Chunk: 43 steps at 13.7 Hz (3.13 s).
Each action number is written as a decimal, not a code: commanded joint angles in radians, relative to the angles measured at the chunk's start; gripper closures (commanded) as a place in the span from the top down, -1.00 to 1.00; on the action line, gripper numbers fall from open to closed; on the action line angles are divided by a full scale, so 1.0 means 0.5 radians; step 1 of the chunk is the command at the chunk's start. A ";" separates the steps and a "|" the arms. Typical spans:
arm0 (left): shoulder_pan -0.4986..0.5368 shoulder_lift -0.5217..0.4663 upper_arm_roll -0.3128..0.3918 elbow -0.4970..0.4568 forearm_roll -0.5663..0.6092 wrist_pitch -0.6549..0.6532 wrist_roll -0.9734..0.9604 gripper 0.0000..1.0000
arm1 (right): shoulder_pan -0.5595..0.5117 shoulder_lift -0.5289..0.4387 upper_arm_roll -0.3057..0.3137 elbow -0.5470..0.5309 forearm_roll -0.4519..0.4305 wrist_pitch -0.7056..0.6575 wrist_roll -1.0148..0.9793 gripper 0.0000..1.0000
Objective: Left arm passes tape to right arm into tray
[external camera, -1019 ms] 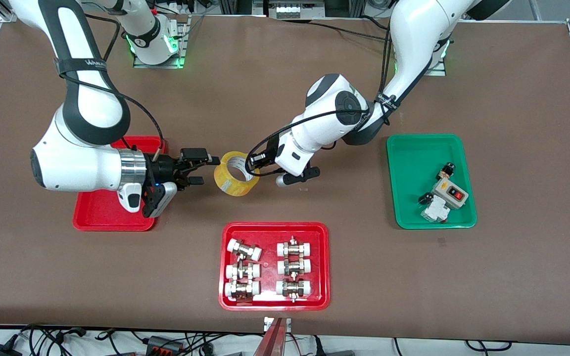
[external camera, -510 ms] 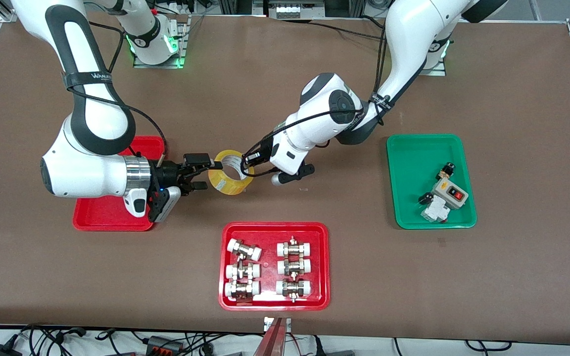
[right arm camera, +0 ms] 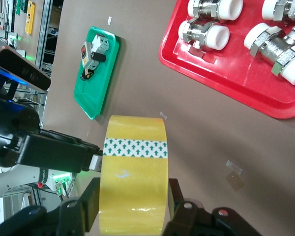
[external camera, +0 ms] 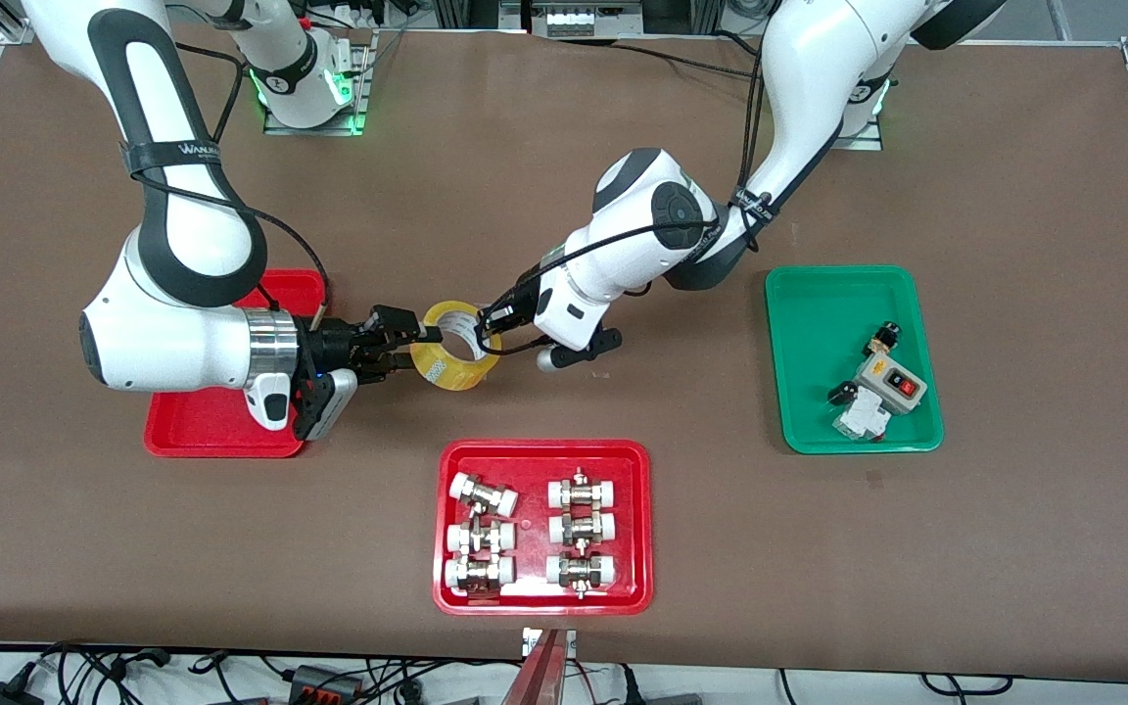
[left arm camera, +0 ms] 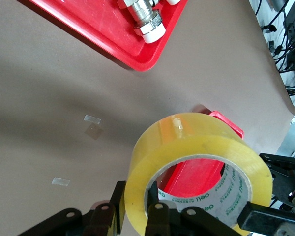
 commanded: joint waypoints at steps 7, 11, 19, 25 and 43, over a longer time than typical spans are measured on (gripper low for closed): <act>0.001 0.024 0.006 0.074 -0.046 0.001 0.022 0.09 | -0.003 0.016 -0.001 0.032 0.030 -0.015 -0.047 -0.47; 0.080 0.003 0.006 0.119 -0.025 -0.005 0.096 1.00 | -0.006 0.016 -0.001 0.032 0.030 -0.019 -0.047 -0.47; 0.558 -0.248 -0.022 0.132 -0.018 -0.877 1.039 1.00 | -0.064 0.046 -0.023 0.029 0.009 0.021 -0.050 -0.47; 0.912 -0.619 0.000 0.291 0.349 -2.071 1.619 1.00 | -0.270 0.071 -0.026 0.026 0.006 0.015 0.036 -0.47; 1.234 -1.228 0.238 -0.243 0.825 -2.073 1.933 1.00 | -1.052 0.169 -0.026 -0.051 -0.384 -0.285 -0.043 -0.47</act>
